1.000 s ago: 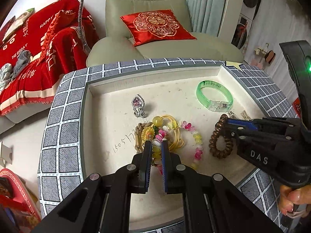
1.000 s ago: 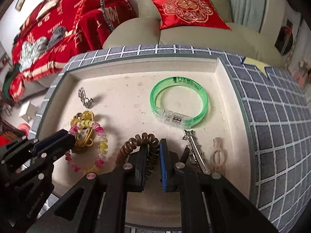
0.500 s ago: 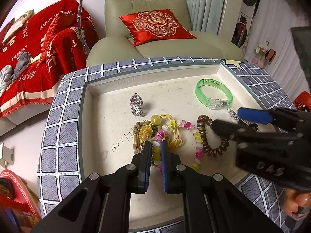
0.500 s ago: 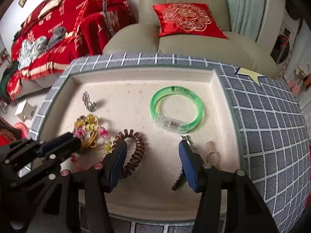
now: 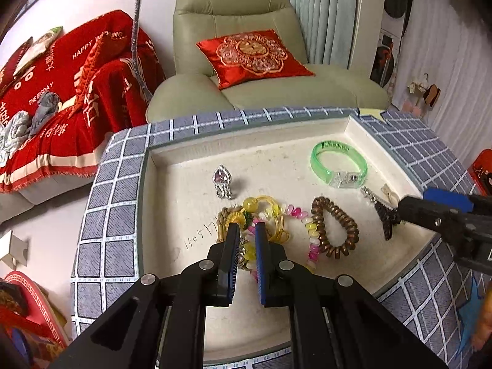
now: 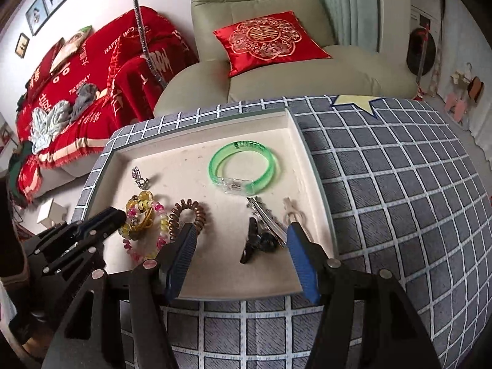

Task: Organize jewelry
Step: 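Withdraw both tools from the tray and lift them away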

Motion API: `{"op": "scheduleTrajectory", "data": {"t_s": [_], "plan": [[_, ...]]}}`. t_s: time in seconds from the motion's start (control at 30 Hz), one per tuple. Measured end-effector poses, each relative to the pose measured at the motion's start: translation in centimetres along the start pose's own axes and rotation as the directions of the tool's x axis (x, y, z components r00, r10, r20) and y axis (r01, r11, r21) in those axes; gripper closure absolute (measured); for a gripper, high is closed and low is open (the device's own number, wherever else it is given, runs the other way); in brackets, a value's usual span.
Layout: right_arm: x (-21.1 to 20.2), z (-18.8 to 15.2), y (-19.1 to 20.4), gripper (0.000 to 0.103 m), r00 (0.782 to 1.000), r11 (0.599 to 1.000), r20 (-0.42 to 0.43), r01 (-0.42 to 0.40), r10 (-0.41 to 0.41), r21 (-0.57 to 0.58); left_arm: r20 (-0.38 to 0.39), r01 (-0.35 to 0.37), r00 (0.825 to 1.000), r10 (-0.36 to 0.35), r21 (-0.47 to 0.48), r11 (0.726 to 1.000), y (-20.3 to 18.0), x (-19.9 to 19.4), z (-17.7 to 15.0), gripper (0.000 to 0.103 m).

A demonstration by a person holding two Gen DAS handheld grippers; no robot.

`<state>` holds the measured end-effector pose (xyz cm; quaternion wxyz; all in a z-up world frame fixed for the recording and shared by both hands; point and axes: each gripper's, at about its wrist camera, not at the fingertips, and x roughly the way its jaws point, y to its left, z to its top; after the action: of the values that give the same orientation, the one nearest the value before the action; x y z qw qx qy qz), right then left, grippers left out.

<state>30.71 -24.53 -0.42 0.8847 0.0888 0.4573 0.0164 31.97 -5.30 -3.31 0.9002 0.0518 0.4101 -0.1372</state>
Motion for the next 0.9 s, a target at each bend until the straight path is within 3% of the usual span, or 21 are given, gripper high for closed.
{"op": "scheduleTrajectory", "data": {"t_s": [0.2, 0.47, 0.77, 0.8, 0.87, 0.9], "plan": [[-0.4, -0.2, -0.5, 0.038, 1.000, 1.000, 0.006, 0.003, -0.003, 0.012, 0.047, -0.016, 0.999, 0.016, -0.014, 1.000, 0.2, -1.2, 0.5, 0.077], [-0.8, -0.4, -0.7, 0.038, 1.000, 1.000, 0.008, 0.006, -0.006, 0.019, 0.008, -0.050, 0.999, 0.050, 0.008, 0.999, 0.0, -0.6, 0.7, 0.077], [-1.1, 0.1, -0.5, 0.038, 1.000, 1.000, 0.010, 0.021, -0.021, 0.003, 0.040, -0.058, 0.998, 0.057, 0.019, 0.998, 0.0, -1.6, 1.0, 0.076], [-1.0, 0.2, -0.5, 0.038, 1.000, 1.000, 0.007, 0.023, -0.023, 0.000, 0.038, -0.060, 0.998, 0.059, 0.014, 0.998, 0.2, -1.6, 1.0, 0.059], [-0.9, 0.2, -0.3, 0.038, 1.000, 1.000, 0.003, 0.028, -0.028, -0.004, 0.035, -0.091, 0.995, 0.091, 0.002, 0.996, 0.4, -1.7, 1.1, 0.000], [-0.8, 0.2, -0.3, 0.038, 0.999, 0.999, 0.000, 0.032, -0.032, -0.007, 0.076, -0.117, 0.990, 0.118, -0.011, 0.993, 0.6, -2.0, 1.1, 0.000]]}}
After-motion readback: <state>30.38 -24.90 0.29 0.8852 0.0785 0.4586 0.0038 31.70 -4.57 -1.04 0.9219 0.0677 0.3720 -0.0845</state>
